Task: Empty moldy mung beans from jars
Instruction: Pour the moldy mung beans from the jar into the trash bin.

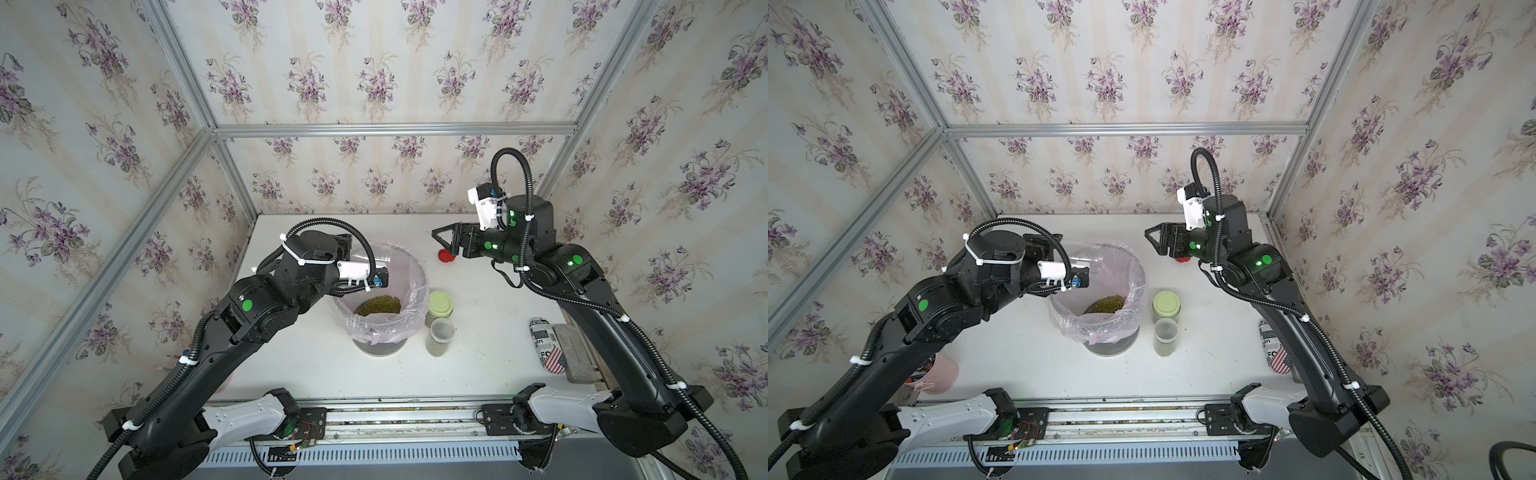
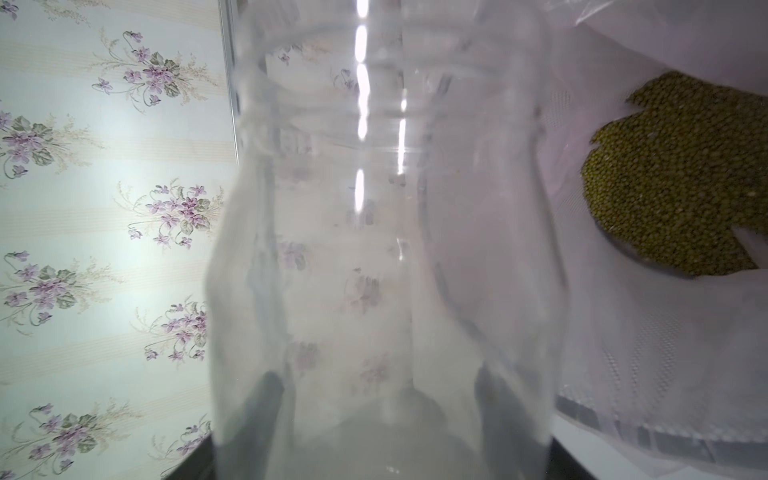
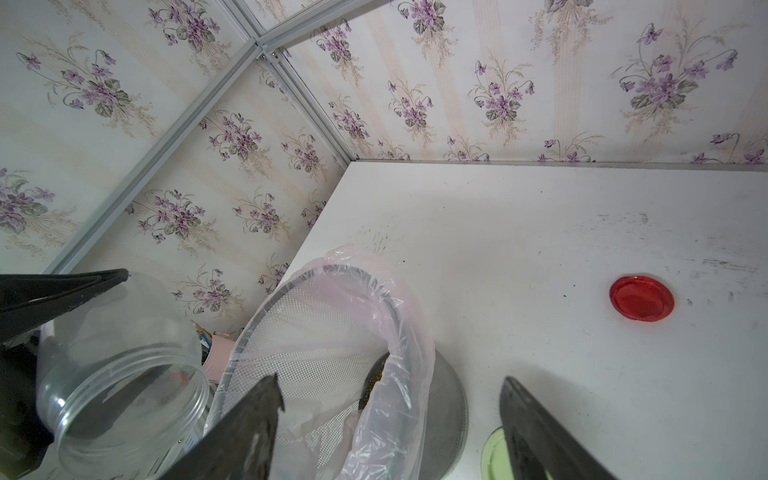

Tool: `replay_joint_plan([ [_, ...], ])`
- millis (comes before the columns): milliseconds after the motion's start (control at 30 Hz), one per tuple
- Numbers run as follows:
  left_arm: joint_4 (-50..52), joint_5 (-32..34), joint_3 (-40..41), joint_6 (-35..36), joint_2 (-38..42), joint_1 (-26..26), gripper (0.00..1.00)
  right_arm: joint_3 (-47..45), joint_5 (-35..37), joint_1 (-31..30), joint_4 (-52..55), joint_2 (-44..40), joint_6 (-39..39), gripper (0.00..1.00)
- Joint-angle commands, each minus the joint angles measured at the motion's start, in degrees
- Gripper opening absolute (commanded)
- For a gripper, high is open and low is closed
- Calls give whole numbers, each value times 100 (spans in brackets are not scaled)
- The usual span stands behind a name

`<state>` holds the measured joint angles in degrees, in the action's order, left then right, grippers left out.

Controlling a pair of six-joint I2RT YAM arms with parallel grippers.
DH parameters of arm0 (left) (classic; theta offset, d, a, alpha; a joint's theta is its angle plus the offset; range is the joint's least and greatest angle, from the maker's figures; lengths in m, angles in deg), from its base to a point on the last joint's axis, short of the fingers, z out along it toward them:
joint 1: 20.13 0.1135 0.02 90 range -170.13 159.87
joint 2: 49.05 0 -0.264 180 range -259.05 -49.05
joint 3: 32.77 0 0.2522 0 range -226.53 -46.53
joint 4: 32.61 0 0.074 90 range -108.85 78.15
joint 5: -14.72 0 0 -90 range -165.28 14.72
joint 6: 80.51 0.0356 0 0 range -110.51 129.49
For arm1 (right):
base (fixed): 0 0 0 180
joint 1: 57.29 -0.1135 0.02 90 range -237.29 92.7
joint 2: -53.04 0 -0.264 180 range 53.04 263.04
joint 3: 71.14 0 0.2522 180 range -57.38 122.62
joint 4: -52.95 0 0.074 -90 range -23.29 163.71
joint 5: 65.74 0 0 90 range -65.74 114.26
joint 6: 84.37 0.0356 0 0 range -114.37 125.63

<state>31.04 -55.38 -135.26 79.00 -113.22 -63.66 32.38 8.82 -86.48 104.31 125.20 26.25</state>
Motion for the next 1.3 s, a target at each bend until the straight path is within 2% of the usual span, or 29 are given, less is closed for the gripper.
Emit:
replay_joint_plan([
  [0, -102, -433, 83, -491, 19, 17, 33, -4, 41, 3, -122, 6, -8, 80],
  [367, -104, -552, 22, -1177, -61, 193, 31, 43, 76, 10, -89, 36, -41, 80],
  [600, -102, -993, -127, -1860, -37, 360, 32, 64, 97, 10, -95, 71, -94, 80],
  [867, -78, -1931, -366, -2950, -129, 673, 32, -137, -1212, 27, -749, -72, -98, 80],
  [1100, -271, -3248, -376, -4016, -167, 1055, 32, -372, -1930, 27, -1188, -279, -86, 80],
  [1267, -578, -3947, -312, -4604, -191, 1185, 32, -597, -2570, 22, -1721, -411, 110, 79],
])
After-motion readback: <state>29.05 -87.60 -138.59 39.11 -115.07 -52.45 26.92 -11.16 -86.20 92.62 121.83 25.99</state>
